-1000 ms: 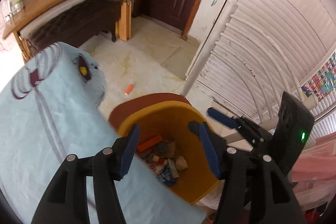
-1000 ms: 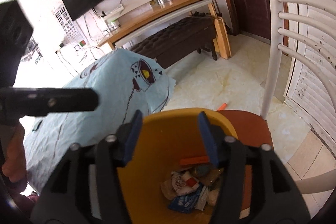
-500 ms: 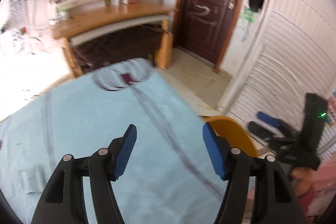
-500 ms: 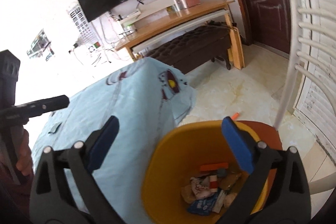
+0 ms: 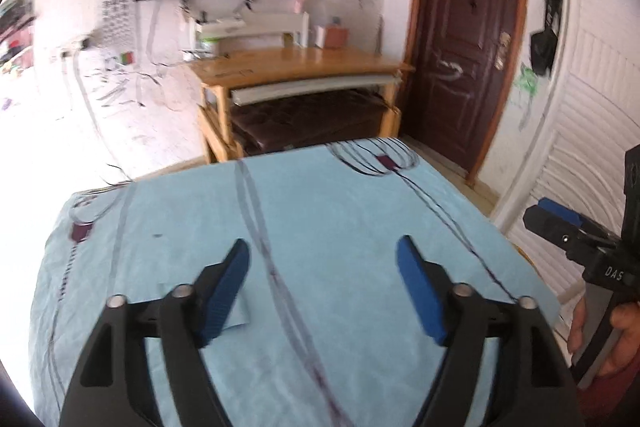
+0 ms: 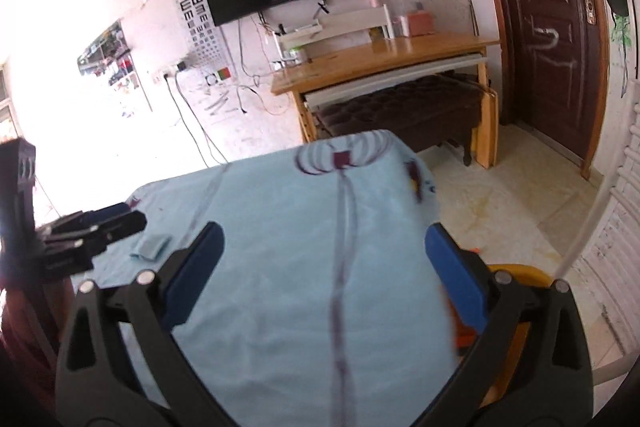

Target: Collect trash

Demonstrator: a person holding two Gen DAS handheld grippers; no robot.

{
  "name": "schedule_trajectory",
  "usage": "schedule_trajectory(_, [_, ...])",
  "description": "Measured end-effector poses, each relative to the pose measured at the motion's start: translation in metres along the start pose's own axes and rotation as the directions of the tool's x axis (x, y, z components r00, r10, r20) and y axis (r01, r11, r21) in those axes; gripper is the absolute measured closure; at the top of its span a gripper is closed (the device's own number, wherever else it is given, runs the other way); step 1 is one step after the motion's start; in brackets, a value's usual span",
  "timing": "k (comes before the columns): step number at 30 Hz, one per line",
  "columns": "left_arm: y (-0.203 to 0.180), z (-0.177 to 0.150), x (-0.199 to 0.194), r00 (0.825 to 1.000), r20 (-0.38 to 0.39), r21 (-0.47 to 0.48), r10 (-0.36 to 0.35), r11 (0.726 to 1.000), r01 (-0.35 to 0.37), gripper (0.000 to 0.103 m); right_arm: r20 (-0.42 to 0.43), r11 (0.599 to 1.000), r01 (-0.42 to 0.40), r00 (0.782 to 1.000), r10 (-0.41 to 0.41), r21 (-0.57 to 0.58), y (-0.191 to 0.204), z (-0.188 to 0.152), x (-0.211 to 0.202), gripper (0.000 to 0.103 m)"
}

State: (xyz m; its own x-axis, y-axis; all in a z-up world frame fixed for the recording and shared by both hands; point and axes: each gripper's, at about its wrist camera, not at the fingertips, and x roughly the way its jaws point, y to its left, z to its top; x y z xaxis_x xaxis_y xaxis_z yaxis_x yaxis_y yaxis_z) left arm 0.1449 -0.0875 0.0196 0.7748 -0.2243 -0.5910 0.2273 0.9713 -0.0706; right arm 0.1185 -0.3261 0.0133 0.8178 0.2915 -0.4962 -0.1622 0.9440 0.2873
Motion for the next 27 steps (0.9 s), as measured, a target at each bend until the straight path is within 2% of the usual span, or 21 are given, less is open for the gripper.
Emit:
schedule_trajectory(2, [0.01, -0.005, -0.007, 1.0, 0.023, -0.015, 0.014, 1.0, -0.013, 0.018, -0.012, 1.0, -0.01, 1.0, 0.01, 0.0, 0.013, -0.005, 0.006, 0.006])
schedule_trajectory(11, [0.049, -0.029, -0.033, 0.994, 0.075, -0.06, 0.076, 0.996, -0.071, 0.015, -0.106, 0.997, -0.036, 0.994, 0.029, -0.064, 0.061, -0.029, 0.018, 0.006])
schedule_trajectory(14, [0.052, -0.036, -0.041, 0.991, 0.098, -0.049, 0.088, 0.995, -0.083, 0.007, -0.089, 0.996, -0.028, 0.996, 0.02, -0.085, 0.069, -0.033, 0.012, 0.006])
schedule_trajectory(17, [0.054, -0.044, -0.052, 0.984, 0.138, -0.035, 0.112, 0.994, -0.108, 0.007, -0.053, 0.995, -0.003, 0.999, -0.003, -0.098, 0.078, -0.035, 0.009, 0.006])
schedule_trajectory(21, [0.061, -0.051, -0.056, 0.984, 0.138, -0.041, 0.114, 0.993, -0.11, 0.007, -0.007, 0.992, 0.028, 1.0, -0.029, -0.125, 0.087, -0.04, 0.01, 0.006])
schedule_trajectory(27, [0.073, -0.059, -0.055, 0.984, 0.135, -0.059, 0.118, 0.992, -0.111, 0.007, -0.017, 0.988, 0.02, 1.0, -0.023, -0.151, 0.093, -0.048, 0.021, 0.006])
